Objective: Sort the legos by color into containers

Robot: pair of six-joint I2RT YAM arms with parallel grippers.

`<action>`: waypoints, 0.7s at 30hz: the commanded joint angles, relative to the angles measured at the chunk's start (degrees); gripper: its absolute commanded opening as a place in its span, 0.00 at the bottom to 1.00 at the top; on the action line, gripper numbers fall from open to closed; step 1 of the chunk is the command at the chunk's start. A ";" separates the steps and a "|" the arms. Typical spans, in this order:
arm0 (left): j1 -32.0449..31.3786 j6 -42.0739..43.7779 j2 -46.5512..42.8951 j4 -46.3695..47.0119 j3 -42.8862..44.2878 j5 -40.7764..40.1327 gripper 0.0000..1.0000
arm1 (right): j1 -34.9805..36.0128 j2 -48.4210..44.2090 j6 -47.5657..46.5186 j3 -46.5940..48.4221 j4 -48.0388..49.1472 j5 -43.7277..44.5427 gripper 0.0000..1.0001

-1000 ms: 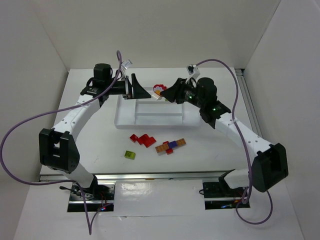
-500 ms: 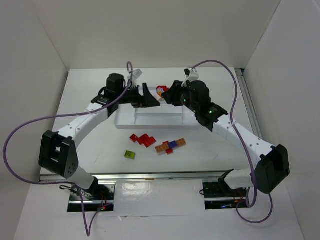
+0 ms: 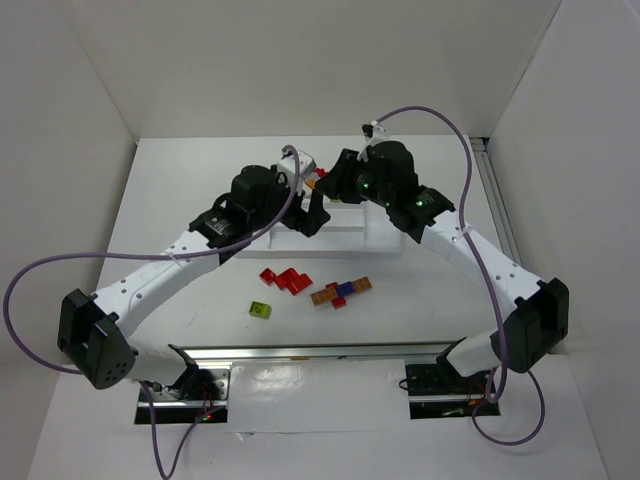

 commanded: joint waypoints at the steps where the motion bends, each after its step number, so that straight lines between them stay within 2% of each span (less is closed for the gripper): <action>1: -1.26 5.81 -0.87 2.39 0.00 -7.37 0.93 | -0.93 0.37 1.51 2.52 -1.73 -5.29 0.00; 5: -0.12 6.87 -0.87 1.69 0.53 -8.69 0.93 | -0.93 0.37 2.03 2.52 -1.21 -8.45 0.00; 9: 1.03 5.56 -0.87 3.79 0.53 -5.97 0.93 | -0.93 0.37 2.03 1.99 -1.20 -9.68 0.00; 14: 3.84 5.03 -0.34 4.41 0.53 -1.14 0.81 | -0.93 -0.15 2.03 1.47 -1.20 -10.21 0.00; 16: 3.84 4.33 -0.34 4.42 0.53 0.70 0.73 | -0.93 -0.68 2.03 1.47 -1.20 -10.83 0.00; 17: 4.45 4.33 -0.34 4.94 0.53 1.50 0.65 | -0.93 -0.68 2.03 1.47 -1.20 -10.83 0.00; 20: 4.98 3.71 -0.34 4.94 0.53 3.17 0.49 | -0.93 -0.68 2.03 0.33 0.20 -11.62 0.00; 21: 4.98 3.10 -0.34 4.94 0.53 3.96 0.33 | -0.93 -0.68 2.73 0.32 0.20 -12.23 0.00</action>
